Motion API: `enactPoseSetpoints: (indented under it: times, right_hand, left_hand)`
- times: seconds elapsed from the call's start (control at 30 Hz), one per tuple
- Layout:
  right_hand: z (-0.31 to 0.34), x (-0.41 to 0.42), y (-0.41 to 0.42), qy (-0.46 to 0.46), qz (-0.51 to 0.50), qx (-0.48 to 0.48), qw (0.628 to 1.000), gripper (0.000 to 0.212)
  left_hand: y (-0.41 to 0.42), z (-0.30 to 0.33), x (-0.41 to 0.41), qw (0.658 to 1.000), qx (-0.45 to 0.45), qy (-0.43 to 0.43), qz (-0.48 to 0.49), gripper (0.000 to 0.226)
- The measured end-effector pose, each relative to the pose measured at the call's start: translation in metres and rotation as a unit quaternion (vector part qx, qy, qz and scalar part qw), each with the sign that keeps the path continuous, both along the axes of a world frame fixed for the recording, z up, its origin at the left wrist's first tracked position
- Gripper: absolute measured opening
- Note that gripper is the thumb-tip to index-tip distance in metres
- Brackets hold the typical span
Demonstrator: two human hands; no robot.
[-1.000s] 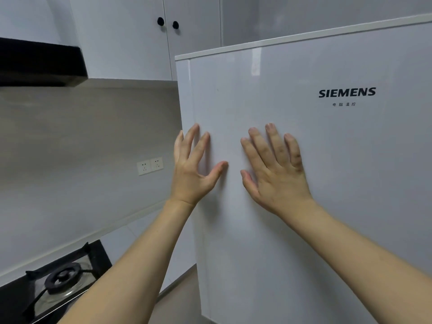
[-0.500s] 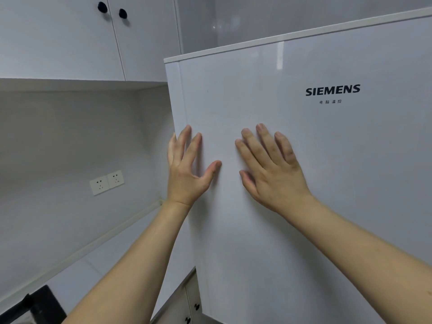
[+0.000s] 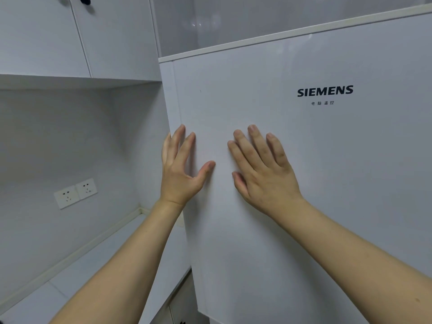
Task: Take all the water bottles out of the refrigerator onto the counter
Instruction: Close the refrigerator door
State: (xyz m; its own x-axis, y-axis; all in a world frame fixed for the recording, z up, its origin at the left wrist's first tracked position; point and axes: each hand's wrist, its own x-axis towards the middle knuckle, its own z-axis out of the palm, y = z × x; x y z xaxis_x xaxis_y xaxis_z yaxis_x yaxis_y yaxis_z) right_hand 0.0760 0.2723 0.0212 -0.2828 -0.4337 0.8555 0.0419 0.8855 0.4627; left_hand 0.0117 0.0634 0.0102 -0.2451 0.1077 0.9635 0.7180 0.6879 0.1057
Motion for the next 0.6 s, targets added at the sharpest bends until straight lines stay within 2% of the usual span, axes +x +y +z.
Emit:
enactPoseSetpoints:
  times: [0.17,0.43,0.6]
  right_hand:
    - [0.0,-0.017,0.007,-0.01,-0.028,0.006,1.0,0.06]
    - [-0.004,-0.037,0.007,0.015,-0.068,0.032,0.997,0.066]
    - [-0.006,-0.042,0.007,0.022,-0.067,0.033,0.997,0.067]
  left_hand:
    - [0.012,-0.001,-0.025,1.0,0.003,-0.025,-0.007,0.071]
    - [0.036,-0.011,-0.067,0.999,-0.01,0.026,0.023,0.074]
    - [0.038,-0.015,-0.077,0.998,-0.027,0.027,0.048,0.078]
